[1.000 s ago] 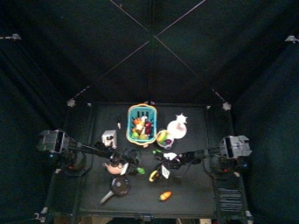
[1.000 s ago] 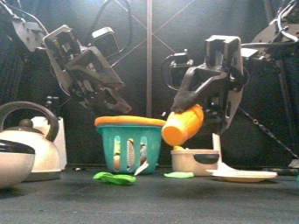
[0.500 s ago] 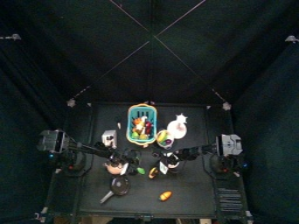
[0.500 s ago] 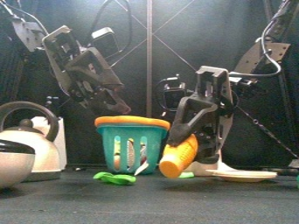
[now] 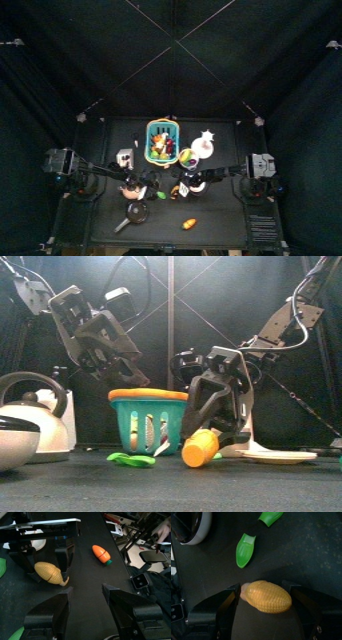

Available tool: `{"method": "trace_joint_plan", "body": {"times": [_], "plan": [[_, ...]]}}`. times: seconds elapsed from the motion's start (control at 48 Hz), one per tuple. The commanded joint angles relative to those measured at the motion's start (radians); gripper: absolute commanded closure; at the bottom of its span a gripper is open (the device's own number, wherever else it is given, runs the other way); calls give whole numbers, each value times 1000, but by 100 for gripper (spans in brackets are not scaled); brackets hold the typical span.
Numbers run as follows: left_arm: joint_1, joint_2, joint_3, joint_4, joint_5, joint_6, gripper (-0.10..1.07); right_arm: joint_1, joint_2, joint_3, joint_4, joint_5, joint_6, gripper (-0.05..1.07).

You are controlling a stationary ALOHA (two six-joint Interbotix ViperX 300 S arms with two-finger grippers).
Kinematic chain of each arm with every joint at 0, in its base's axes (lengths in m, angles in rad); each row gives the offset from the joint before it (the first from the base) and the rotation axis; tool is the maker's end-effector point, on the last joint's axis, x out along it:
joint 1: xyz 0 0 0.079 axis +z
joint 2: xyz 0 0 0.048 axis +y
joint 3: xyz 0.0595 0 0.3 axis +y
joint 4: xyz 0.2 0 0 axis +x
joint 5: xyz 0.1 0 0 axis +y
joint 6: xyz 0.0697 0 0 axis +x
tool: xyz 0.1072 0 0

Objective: Place corn onto table for cut

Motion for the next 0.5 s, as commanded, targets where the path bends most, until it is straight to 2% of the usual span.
{"method": "trace_joint_plan", "body": {"times": [0.0, 0.167, 0.292, 0.479], "plan": [[3, -14, -11, -2, -3, 0, 11, -2, -31, -15, 0, 20, 2, 7], [3, -12, -11, -2, -3, 0, 11, -2, -64, -20, -5, 81, 0, 7], [3, -11, -9, -2, -3, 0, 11, 3, -110, -17, -6, 167, -3, 7], [3, -9, -6, -3, -3, -2, 11, 40, -181, -2, 12, 247, 0, 7]]}}
